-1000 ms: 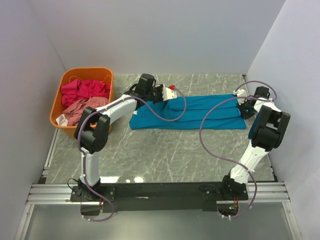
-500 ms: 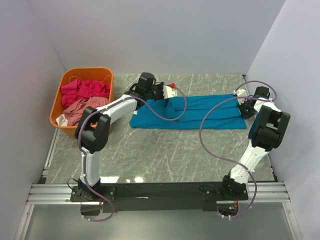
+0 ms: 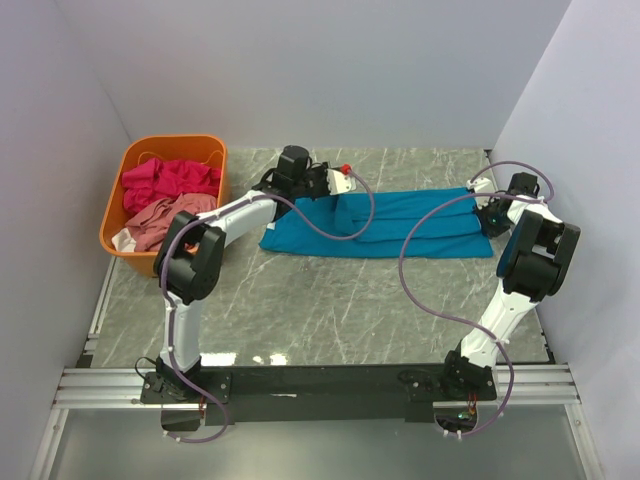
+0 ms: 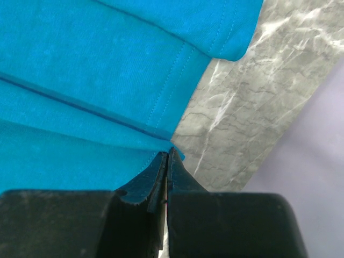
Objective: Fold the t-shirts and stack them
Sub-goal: Fold the tshirt
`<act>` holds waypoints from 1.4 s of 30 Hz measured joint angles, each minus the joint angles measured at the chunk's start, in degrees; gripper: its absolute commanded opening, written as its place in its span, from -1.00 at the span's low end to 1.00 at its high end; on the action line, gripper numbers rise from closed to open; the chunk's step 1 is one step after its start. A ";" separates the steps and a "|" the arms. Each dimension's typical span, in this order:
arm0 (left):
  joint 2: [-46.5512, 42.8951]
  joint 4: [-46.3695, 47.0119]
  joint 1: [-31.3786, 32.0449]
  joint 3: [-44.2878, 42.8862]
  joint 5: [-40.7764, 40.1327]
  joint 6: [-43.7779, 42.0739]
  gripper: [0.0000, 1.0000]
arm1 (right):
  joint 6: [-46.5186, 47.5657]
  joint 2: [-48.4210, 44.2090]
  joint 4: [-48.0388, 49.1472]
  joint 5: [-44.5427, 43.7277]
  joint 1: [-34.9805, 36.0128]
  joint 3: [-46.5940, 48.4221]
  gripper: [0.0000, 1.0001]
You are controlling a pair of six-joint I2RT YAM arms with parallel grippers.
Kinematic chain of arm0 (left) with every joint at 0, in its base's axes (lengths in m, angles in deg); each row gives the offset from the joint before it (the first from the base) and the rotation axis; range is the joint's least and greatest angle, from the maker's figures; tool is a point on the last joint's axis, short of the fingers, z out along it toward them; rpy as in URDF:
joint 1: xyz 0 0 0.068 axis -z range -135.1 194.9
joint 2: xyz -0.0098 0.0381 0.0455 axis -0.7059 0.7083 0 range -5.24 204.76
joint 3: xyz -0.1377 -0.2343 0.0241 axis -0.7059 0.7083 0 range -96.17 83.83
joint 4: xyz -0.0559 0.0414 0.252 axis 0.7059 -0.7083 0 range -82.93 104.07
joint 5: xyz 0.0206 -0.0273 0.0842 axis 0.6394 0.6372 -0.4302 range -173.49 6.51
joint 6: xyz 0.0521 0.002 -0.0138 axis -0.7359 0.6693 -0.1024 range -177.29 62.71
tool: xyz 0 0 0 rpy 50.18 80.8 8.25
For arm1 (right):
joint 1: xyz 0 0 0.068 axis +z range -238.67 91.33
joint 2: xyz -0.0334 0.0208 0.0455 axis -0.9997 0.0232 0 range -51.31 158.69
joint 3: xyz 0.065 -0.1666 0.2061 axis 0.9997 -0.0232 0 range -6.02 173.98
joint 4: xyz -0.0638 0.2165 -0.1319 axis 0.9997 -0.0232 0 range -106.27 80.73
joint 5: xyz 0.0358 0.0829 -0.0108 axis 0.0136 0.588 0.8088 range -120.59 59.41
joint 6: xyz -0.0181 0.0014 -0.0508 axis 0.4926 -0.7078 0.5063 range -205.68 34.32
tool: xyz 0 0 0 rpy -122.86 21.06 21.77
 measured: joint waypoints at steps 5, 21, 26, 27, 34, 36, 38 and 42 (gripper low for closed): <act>1.68 0.04 0.00 -0.02 -0.22 0.44 -0.99 | -0.02 0.20 0.00 -0.28 0.00 0.39 -0.94; 3.76 -0.02 0.00 -0.42 -3.39 0.66 -0.99 | -2.10 0.20 1.11 -1.18 0.00 0.37 -0.33; 6.03 0.20 0.00 -1.33 -4.81 1.51 -0.99 | -6.51 -0.22 6.03 -2.36 0.00 -0.83 0.06; 6.64 0.28 0.00 -1.60 -5.16 1.90 -0.99 | -7.48 -0.63 6.71 -2.36 0.00 -1.44 0.14; 10.97 0.48 0.00 -4.98 -7.61 3.43 -0.86 | -13.66 -4.50 9.49 -1.11 0.44 -3.50 0.34; 11.80 0.74 -0.02 -5.60 -8.26 3.82 -0.82 | -14.60 -5.88 9.49 -0.28 0.68 -3.67 0.36; 12.63 0.74 0.00 -6.21 -9.22 4.09 -0.73 | -15.34 -7.30 9.49 0.90 0.96 -3.69 0.37; 13.79 1.36 -0.02 -6.67 -11.04 5.07 -0.53 | -15.91 -9.29 9.14 3.17 1.64 -3.87 0.38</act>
